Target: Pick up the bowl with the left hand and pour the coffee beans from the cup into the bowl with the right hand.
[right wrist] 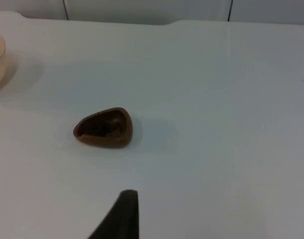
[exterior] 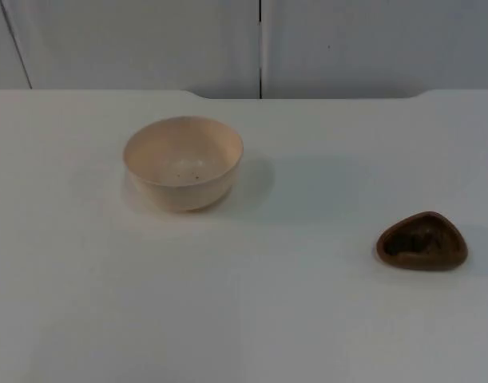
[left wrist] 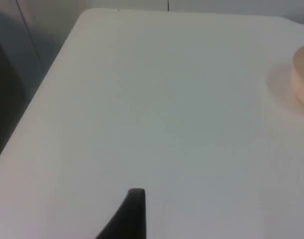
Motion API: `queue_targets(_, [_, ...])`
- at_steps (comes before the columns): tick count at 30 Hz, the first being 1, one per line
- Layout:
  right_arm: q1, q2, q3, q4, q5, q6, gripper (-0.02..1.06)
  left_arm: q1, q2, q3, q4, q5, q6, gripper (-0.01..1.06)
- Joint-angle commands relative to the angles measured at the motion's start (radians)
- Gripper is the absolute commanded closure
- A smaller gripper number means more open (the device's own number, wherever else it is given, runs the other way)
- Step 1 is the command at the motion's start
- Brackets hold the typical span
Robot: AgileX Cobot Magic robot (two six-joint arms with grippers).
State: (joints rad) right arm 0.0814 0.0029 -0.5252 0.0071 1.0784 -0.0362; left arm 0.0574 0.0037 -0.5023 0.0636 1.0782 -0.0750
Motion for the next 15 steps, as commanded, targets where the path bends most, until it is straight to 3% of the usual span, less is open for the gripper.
queue_targets(1, [-0.007, -0.003, 0.009, 0.002, -0.001, -0.003, -0.01, 0.002, -0.004, 0.004, -0.020, -0.006, 0.000, 0.02])
queue_targets(7, [-0.007, -0.003, 0.009, 0.002, -0.001, -0.003, -0.01, 0.002, -0.004, -0.028, -0.024, -0.063, 0.000, 0.17])
queue_targets(15, [-0.007, -0.003, 0.009, 0.002, -0.001, -0.003, -0.01, 0.002, 0.002, -0.063, -0.036, -0.089, 0.000, 0.17])
